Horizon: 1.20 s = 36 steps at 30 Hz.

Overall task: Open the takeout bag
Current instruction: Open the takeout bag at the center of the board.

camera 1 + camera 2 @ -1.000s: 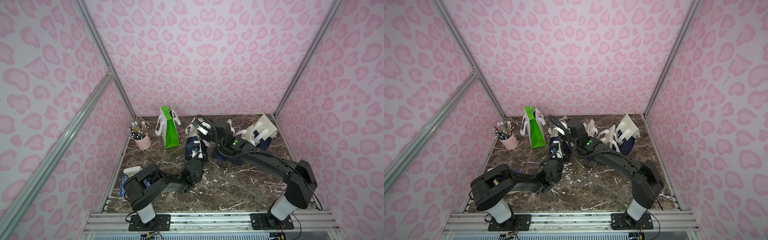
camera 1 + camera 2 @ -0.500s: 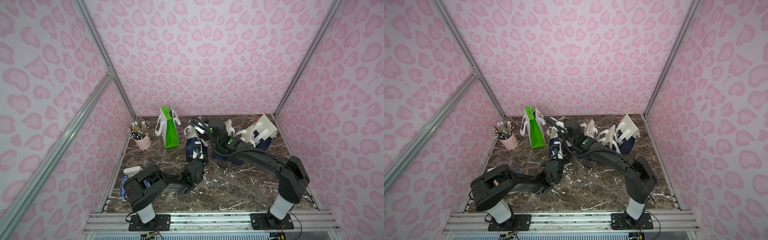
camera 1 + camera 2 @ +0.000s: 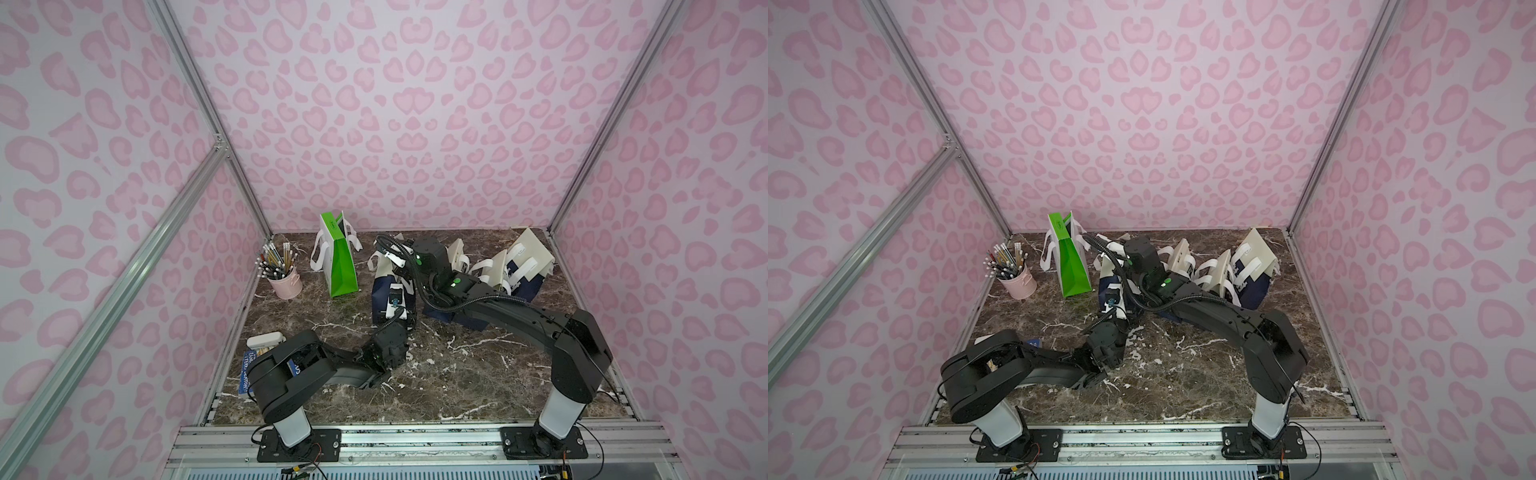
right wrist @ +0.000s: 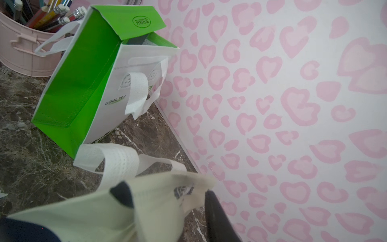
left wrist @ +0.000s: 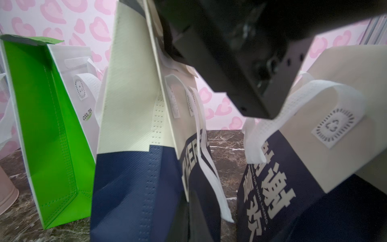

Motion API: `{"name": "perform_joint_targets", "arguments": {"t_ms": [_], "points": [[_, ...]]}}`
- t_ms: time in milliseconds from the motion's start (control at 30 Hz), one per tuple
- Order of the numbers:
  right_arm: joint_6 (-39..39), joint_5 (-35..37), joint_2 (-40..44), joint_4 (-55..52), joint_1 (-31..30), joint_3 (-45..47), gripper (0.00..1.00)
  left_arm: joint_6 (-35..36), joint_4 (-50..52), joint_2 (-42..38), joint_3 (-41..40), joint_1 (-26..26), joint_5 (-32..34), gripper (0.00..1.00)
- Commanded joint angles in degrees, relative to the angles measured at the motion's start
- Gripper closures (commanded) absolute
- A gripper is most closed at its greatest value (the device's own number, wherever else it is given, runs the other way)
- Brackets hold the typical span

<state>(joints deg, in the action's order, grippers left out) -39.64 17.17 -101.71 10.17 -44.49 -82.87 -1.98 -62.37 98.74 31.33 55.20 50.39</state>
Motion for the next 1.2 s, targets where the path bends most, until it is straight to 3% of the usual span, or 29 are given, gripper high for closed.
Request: {"name": "perform_joint_targets", "arguments": {"t_ms": [0, 267, 467, 667, 933, 1167], "points": [[-0.02, 1.02, -1.00, 3.54, 0.61, -1.61, 0.76, 0.48, -1.20, -0.46, -0.17, 0.17, -0.47, 0.95], [1.61, -0.83, -3.69, 2.65, 2.44, -4.38, 0.82, 0.75, -1.50, -1.42, -1.23, 0.17, -0.30, 0.95], [0.68, -1.36, -3.99, 1.95, 2.65, -5.03, 1.00, 0.77, -1.53, -1.88, -1.60, 0.19, -0.12, 0.95], [-2.44, 0.64, -2.55, 1.62, 2.66, -4.33, 1.00, -0.01, -1.62, -1.79, -2.24, 0.17, 0.18, 0.95], [-9.57, 4.50, 0.21, -0.65, 2.70, -3.76, 1.00, -3.13, 5.76, -1.02, -0.35, 0.17, 3.54, 0.95], [-24.89, 8.95, 2.14, -2.71, 0.33, -2.38, 1.00, -5.74, 11.34, -0.11, 1.46, 0.17, 3.68, 0.95]]}}
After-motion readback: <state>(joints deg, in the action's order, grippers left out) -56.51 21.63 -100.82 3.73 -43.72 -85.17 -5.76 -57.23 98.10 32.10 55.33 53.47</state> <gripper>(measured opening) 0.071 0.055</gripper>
